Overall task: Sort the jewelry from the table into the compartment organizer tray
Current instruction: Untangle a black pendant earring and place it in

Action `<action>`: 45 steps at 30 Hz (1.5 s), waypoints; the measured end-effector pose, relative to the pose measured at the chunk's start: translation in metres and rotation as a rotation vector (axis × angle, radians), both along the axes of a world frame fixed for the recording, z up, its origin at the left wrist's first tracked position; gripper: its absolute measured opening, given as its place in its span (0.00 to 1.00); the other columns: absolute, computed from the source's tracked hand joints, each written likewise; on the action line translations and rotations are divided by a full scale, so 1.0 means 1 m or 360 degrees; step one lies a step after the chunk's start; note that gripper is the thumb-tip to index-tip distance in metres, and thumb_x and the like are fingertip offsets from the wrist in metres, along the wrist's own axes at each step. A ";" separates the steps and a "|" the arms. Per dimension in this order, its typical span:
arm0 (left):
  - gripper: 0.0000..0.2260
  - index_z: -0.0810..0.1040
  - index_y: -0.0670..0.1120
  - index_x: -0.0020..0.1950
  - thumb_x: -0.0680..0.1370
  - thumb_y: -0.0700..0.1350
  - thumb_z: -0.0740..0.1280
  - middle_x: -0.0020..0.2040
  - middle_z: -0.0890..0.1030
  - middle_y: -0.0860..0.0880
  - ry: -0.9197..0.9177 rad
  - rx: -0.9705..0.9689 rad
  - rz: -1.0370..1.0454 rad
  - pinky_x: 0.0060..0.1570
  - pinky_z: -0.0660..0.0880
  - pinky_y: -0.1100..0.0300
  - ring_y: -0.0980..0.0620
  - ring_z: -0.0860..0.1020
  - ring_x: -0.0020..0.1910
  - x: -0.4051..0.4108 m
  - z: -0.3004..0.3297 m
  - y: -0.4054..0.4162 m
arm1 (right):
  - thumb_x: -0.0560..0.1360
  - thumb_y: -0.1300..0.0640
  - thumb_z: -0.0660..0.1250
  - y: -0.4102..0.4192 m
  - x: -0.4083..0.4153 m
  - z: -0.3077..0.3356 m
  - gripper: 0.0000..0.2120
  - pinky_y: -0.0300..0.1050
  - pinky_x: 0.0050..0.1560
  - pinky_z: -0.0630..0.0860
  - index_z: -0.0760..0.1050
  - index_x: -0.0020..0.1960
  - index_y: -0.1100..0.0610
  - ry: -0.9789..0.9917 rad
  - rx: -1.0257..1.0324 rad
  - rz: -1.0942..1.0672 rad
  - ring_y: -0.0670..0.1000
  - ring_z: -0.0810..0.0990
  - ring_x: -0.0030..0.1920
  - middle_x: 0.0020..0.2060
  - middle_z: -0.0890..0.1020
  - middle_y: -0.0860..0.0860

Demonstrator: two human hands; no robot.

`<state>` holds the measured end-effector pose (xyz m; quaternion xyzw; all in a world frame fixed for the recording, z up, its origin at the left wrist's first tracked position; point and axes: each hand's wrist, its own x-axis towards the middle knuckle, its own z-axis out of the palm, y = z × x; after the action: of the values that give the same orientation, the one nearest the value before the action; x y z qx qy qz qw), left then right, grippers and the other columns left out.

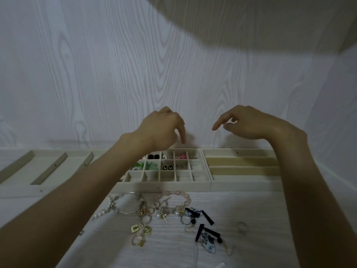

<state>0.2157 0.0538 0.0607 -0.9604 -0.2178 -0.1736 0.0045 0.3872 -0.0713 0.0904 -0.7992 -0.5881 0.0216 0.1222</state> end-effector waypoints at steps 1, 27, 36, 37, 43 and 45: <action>0.23 0.83 0.56 0.47 0.70 0.31 0.59 0.67 0.73 0.56 -0.0047 -0.0034 0.0007 0.60 0.62 0.58 0.54 0.63 0.67 -0.009 0.002 -0.002 | 0.80 0.60 0.58 -0.005 -0.003 0.002 0.15 0.46 0.61 0.69 0.79 0.55 0.44 0.0021 0.0038 0.0010 0.52 0.74 0.62 0.65 0.75 0.50; 0.18 0.80 0.55 0.58 0.74 0.35 0.65 0.57 0.81 0.57 -0.0514 -0.0795 0.0042 0.55 0.73 0.58 0.57 0.76 0.57 -0.113 -0.098 -0.065 | 0.73 0.51 0.70 -0.090 -0.068 -0.101 0.05 0.42 0.44 0.73 0.83 0.48 0.46 0.0451 0.0327 0.0059 0.44 0.77 0.41 0.40 0.82 0.42; 0.14 0.80 0.56 0.59 0.79 0.41 0.62 0.60 0.79 0.57 -0.0338 -0.0659 0.0083 0.54 0.73 0.58 0.55 0.74 0.60 -0.116 -0.100 -0.077 | 0.72 0.46 0.71 -0.069 -0.110 -0.121 0.09 0.36 0.44 0.64 0.83 0.50 0.46 0.0131 0.0404 0.0020 0.41 0.69 0.46 0.39 0.76 0.38; 0.13 0.80 0.56 0.59 0.79 0.42 0.63 0.60 0.79 0.57 -0.0337 -0.0650 0.0084 0.54 0.73 0.58 0.55 0.74 0.60 -0.116 -0.101 -0.078 | 0.72 0.48 0.71 -0.068 -0.111 -0.120 0.07 0.32 0.41 0.63 0.84 0.49 0.46 0.0179 0.0412 0.0019 0.39 0.69 0.43 0.36 0.75 0.36; 0.15 0.78 0.57 0.61 0.78 0.42 0.63 0.60 0.78 0.56 -0.0315 -0.0599 0.0012 0.51 0.70 0.60 0.56 0.73 0.56 -0.114 -0.105 -0.082 | 0.74 0.51 0.68 -0.071 -0.105 -0.116 0.03 0.32 0.42 0.65 0.81 0.45 0.48 0.0441 0.0297 -0.0004 0.39 0.72 0.43 0.41 0.78 0.39; 0.12 0.78 0.57 0.60 0.79 0.46 0.64 0.59 0.79 0.58 -0.0354 -0.0590 -0.0061 0.52 0.71 0.61 0.58 0.73 0.55 -0.111 -0.104 -0.084 | 0.75 0.52 0.67 -0.072 -0.104 -0.109 0.03 0.30 0.41 0.68 0.80 0.46 0.50 0.0727 0.0358 -0.0033 0.38 0.75 0.43 0.43 0.80 0.41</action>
<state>0.1045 -0.0303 -0.0430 -0.9237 -0.2268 -0.2355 -0.1996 0.2827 -0.1434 -0.0189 -0.7610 -0.5356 0.1349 0.3403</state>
